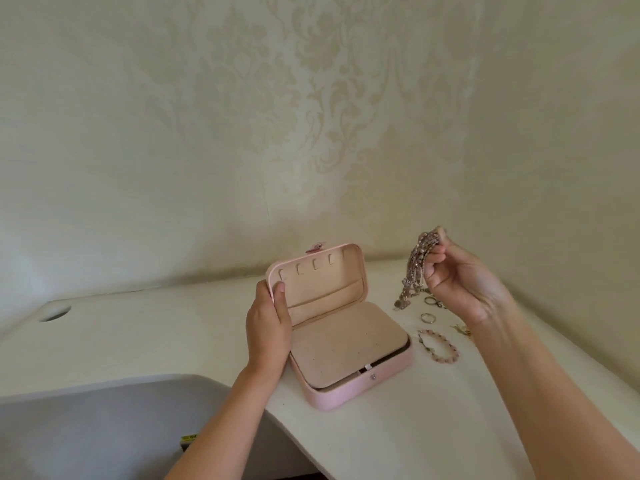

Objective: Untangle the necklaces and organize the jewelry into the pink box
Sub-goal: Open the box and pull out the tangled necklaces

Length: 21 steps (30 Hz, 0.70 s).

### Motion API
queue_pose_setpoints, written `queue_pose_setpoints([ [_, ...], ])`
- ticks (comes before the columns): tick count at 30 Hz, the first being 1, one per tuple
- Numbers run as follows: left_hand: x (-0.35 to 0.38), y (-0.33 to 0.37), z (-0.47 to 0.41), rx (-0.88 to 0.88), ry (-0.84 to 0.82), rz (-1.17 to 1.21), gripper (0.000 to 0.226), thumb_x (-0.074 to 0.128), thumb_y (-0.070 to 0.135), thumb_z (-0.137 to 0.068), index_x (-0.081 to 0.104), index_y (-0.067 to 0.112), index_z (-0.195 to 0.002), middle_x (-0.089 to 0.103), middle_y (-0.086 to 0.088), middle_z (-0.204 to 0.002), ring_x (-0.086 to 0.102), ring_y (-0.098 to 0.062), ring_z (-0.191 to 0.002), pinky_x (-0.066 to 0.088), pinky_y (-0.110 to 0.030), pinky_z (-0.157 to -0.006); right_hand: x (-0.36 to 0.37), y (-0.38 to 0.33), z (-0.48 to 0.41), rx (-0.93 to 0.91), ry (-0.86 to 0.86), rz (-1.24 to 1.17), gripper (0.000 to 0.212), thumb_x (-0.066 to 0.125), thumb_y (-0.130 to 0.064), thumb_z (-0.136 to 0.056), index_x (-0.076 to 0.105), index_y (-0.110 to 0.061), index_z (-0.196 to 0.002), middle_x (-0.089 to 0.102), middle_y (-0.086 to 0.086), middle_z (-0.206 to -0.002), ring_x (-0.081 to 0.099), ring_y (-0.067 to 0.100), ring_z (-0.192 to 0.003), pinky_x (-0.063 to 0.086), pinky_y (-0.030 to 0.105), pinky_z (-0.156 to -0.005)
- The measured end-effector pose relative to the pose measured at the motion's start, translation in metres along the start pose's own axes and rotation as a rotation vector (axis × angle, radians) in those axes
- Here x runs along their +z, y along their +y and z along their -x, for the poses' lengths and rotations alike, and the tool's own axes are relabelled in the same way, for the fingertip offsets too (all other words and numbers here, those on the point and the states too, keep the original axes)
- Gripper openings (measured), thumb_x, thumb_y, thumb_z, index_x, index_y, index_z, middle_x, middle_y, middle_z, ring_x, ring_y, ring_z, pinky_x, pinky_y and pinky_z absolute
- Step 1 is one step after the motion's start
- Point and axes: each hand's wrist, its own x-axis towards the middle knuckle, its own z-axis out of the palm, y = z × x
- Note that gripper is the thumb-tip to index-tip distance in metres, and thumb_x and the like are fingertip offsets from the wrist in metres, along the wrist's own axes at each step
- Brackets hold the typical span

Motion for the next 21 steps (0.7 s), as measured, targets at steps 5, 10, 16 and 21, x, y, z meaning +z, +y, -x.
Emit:
queue_pose_setpoints([
  [5, -0.009, -0.013, -0.015, 0.129, -0.054, -0.132, 0.050, 0.035, 0.043, -0.096, 0.055, -0.003, -0.098, 0.065, -0.025, -0.079, 0.062, -0.043, -0.069, 0.048, -0.042, -0.056, -0.013, 0.016, -0.002, 0.078, 0.005, 0.026, 0.057, 0.094, 0.004, -0.014, 0.067, -0.005, -0.063, 0.057, 0.001, -0.060, 0.055, 0.006, -0.045, 0.048, 0.015, -0.043],
  [10, -0.024, -0.021, -0.048, 0.119, -0.069, -0.227, 0.037, 0.041, 0.035, -0.095, 0.054, 0.001, -0.094, 0.062, -0.017, -0.073, 0.060, -0.038, -0.066, 0.040, -0.036, -0.055, -0.020, 0.038, -0.004, 0.144, 0.048, 0.191, 0.024, 0.078, -0.003, -0.059, 0.059, -0.008, -0.072, 0.054, -0.003, -0.059, 0.052, 0.004, -0.046, 0.048, 0.012, -0.047],
  [16, -0.042, -0.008, -0.073, 0.250, -0.170, -0.250, 0.017, 0.069, 0.016, -0.084, 0.060, 0.014, -0.097, 0.064, 0.007, -0.095, 0.058, -0.011, -0.083, 0.044, -0.028, -0.068, -0.030, 0.050, -0.008, 0.124, 0.046, 0.377, 0.013, 0.062, -0.007, -0.070, 0.050, -0.012, -0.072, 0.052, -0.002, -0.061, 0.049, 0.004, -0.047, 0.048, 0.011, -0.051],
  [21, -0.046, 0.007, -0.065, 0.280, -0.513, -0.333, 0.030, 0.068, 0.012, -0.079, 0.060, 0.018, -0.107, 0.064, 0.006, -0.104, 0.061, -0.014, -0.093, 0.046, -0.029, -0.075, -0.034, 0.050, -0.010, 0.099, 0.054, 0.418, 0.013, 0.062, -0.007, -0.071, 0.051, -0.012, -0.072, 0.052, -0.002, -0.060, 0.050, 0.005, -0.047, 0.049, 0.013, -0.051],
])
